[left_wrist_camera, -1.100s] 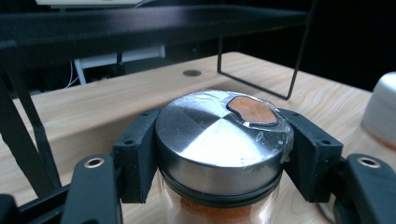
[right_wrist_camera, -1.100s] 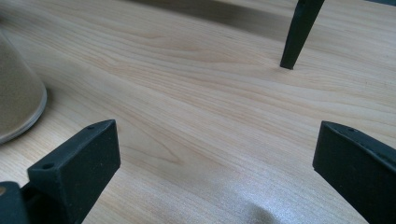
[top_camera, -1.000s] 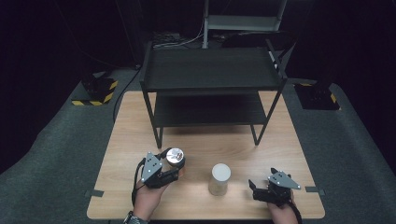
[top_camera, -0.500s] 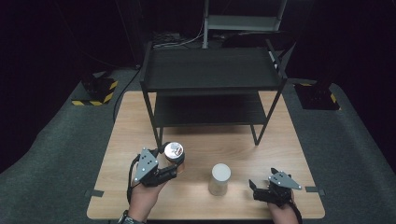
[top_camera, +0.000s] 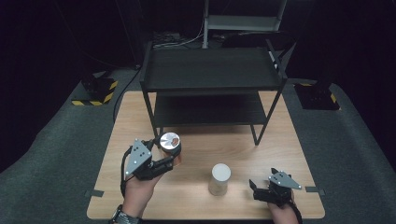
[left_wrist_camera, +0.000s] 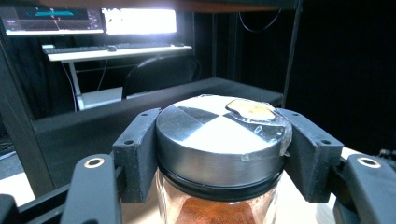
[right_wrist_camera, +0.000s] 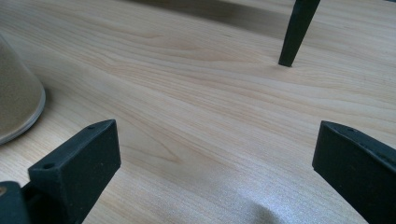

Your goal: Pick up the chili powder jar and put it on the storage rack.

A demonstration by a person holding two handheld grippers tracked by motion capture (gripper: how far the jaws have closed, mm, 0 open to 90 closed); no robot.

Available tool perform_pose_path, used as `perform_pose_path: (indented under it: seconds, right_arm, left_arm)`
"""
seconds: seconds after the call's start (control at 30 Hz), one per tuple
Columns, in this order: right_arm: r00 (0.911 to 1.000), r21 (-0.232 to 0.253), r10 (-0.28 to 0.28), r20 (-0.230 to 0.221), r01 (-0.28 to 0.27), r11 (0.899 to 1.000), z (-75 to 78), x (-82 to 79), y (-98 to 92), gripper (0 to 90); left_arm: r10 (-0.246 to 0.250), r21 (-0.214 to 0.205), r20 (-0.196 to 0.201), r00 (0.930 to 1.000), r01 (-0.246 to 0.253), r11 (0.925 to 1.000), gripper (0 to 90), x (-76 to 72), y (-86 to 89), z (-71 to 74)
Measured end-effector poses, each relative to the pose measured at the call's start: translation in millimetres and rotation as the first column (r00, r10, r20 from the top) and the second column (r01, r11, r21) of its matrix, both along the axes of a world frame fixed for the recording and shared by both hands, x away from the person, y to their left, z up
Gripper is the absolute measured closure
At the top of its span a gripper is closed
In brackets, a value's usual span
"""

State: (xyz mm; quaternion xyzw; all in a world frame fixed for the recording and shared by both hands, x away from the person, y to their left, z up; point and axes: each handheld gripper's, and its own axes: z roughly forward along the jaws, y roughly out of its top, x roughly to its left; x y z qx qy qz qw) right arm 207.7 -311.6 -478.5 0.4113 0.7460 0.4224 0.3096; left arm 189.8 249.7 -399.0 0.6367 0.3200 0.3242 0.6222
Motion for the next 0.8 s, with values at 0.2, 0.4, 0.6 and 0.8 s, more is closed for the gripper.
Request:
perform_pose_path:
  seconds: [0.2,0.4,0.6,0.8]
  right_arm:
    - [1.0,0.004,0.001,0.002,-0.001,1.0,-0.4,0.0,-1.0,0.2]
    - [1.0,0.006,0.001,0.001,-0.001,1.0,-0.4,-0.1,-1.2,0.3]
    - [1.0,0.01,0.004,0.001,-0.004,1.0,-0.5,0.0,-2.1,0.3]
    - [1.0,0.015,0.004,0.0,-0.004,1.0,-0.7,0.3,-3.0,0.2]
  left_arm:
    - [-0.001,-0.005,0.022,0.9998,0.001,1.0,34.6,2.2,3.4,21.7]
    - [-0.002,-0.011,0.034,0.9994,0.003,0.9999,34.6,4.3,5.4,36.2]
    - [0.005,-0.01,0.053,0.9986,-0.005,0.9999,34.5,6.8,6.8,54.4]
    - [0.004,-0.023,0.065,0.9979,-0.002,0.9997,34.6,10.3,8.3,67.6]
